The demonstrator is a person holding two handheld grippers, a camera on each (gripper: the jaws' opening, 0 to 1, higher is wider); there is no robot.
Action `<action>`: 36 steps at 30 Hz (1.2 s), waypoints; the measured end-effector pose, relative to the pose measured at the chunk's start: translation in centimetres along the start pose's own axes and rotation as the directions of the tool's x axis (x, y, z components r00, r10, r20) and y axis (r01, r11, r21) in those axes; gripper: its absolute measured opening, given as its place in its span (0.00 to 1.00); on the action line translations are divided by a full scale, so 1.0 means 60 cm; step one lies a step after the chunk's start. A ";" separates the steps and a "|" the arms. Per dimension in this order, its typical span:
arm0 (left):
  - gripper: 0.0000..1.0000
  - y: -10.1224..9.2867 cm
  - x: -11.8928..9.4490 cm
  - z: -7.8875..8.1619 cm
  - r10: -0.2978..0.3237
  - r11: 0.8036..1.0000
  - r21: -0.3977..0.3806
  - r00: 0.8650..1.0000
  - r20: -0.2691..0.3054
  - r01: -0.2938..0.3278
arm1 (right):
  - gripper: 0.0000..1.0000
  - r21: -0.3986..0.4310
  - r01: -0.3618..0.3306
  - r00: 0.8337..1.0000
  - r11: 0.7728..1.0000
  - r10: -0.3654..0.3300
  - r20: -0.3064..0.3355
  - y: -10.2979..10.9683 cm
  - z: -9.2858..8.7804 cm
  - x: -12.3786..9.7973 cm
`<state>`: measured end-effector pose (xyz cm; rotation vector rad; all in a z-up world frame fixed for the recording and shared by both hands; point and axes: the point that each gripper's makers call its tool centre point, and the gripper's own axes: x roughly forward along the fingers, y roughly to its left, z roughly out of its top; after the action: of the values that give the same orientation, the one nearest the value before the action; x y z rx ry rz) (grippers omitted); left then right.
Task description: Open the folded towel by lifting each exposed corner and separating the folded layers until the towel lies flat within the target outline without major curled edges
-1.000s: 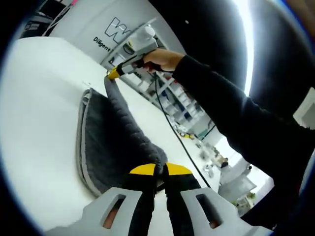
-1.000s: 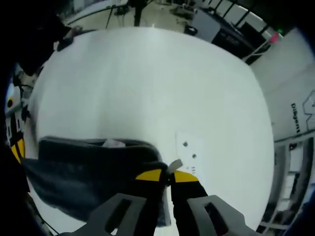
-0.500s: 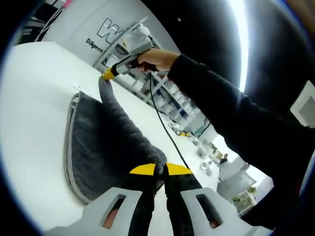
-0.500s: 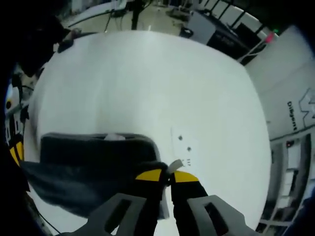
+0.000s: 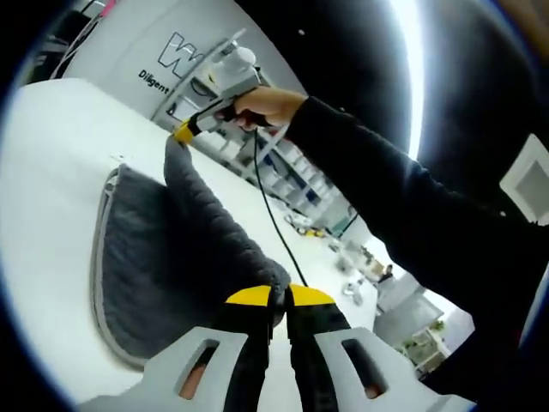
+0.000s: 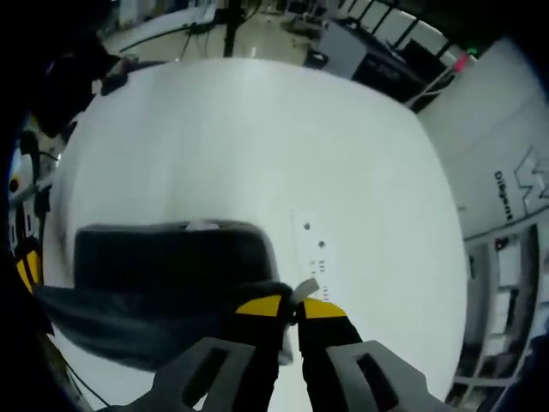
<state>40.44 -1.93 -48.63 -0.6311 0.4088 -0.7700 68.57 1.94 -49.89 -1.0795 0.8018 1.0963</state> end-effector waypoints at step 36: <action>0.04 -0.069 0.056 -0.014 -0.056 0.997 0.051 0.998 -0.036 0.058 | 0.03 0.069 0.025 0.995 0.997 -0.031 0.097 -0.029 -0.045 -0.072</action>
<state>40.04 -7.03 -46.87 -0.5832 0.4023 -0.8441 69.00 -2.01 -46.28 -0.9705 0.7386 1.0829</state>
